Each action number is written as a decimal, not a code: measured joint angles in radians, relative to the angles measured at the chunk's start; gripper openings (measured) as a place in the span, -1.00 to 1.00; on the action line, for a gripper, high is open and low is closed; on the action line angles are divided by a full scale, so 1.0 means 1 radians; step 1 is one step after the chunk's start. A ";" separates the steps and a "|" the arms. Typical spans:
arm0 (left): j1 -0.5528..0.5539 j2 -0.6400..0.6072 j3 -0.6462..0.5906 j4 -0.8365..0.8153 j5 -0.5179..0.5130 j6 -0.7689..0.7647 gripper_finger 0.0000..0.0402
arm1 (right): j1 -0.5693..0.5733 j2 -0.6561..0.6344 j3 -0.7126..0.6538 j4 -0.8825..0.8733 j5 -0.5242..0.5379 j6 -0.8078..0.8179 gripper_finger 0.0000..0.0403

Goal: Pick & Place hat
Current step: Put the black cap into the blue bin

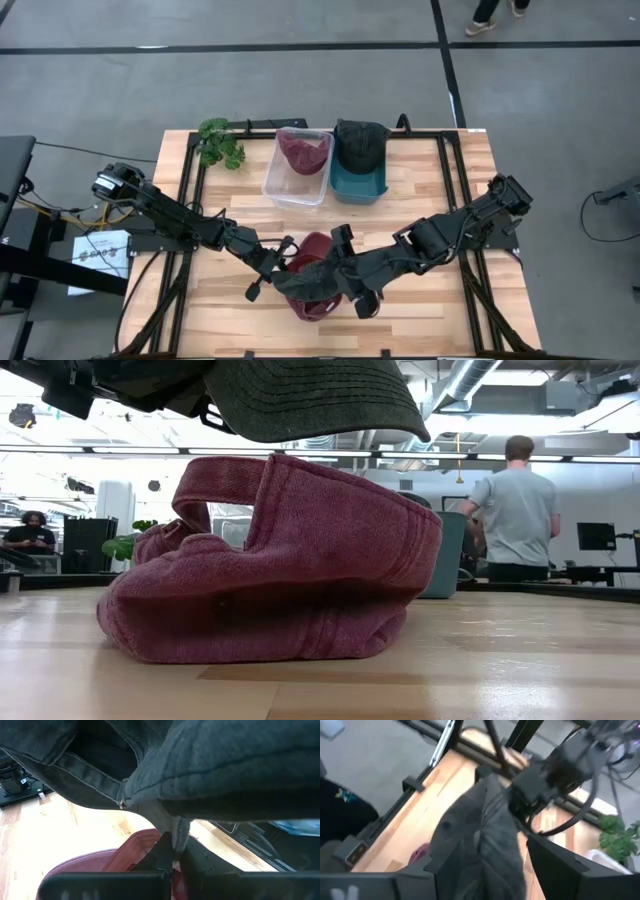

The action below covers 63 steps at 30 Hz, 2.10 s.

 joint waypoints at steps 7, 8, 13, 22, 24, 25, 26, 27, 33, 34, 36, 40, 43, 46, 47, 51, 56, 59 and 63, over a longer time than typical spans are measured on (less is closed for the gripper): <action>0.000 0.000 0.000 0.000 0.000 0.000 -0.93 | -0.006 0.052 0.000 -0.044 -0.019 0.001 0.13; 0.000 0.000 0.000 0.000 0.000 0.000 -0.93 | -0.011 0.059 0.000 -0.043 -0.018 0.001 0.13; 0.000 0.000 0.000 0.000 0.000 0.000 -0.93 | -0.015 0.066 0.000 -0.034 0.006 0.017 -0.01; 0.000 0.000 0.000 0.000 0.000 0.000 -0.93 | -0.038 0.061 0.000 -0.041 0.063 0.039 -0.92; 0.000 0.000 0.000 0.001 0.000 0.000 -0.93 | -0.045 0.061 0.000 -0.040 0.067 0.053 -0.91; 0.000 0.000 0.000 0.001 0.000 0.000 -0.93 | -0.047 0.061 0.000 -0.038 0.067 0.056 -0.91; 0.000 0.000 0.000 0.003 0.000 0.000 -0.92 | -0.049 0.060 0.000 -0.033 0.067 0.055 -0.93; 0.000 0.000 0.000 0.004 0.000 0.000 -0.91 | -0.050 0.060 0.005 -0.037 0.067 0.053 -0.95; 0.000 0.000 0.001 0.017 -0.019 -0.008 -0.76 | -0.028 0.058 0.061 -0.048 0.062 0.039 -0.97; -0.001 0.000 0.001 0.018 -0.037 -0.019 -0.72 | -0.022 0.059 0.070 -0.060 0.062 0.037 -0.98; -0.001 0.000 0.001 0.018 -0.074 -0.027 -0.64 | -0.014 0.059 0.084 -0.070 0.062 0.039 -0.97; 0.000 0.000 0.001 0.018 -0.122 -0.041 -0.45 | 0.001 0.059 0.100 -0.112 0.062 0.057 -0.98; 0.000 0.000 0.001 0.018 -0.152 -0.052 -0.31 | 0.006 0.059 0.105 -0.154 0.063 0.088 -0.98; 0.000 0.000 0.001 0.018 -0.196 -0.054 -0.17 | 0.006 0.059 0.105 -0.211 0.063 0.129 -0.99; 0.000 0.000 0.001 0.018 -0.211 -0.058 -0.13 | 0.005 0.059 0.105 -0.228 0.067 0.138 -0.99; 0.000 0.000 0.001 0.017 -0.287 -0.081 -0.02 | 0.005 0.056 0.105 -0.279 0.098 0.169 -0.99; 0.000 -0.013 0.001 -0.010 -0.300 -0.083 0.02 | 0.018 0.027 0.105 -0.336 0.167 0.201 -0.99; -0.003 -0.064 0.001 -0.065 -0.301 -0.089 0.01 | 0.029 -0.006 0.105 -0.368 0.222 0.212 -0.99; -0.020 -0.183 -0.028 -0.123 -0.300 -0.102 0.01 | 0.047 -0.074 0.105 -0.408 0.326 0.222 -0.99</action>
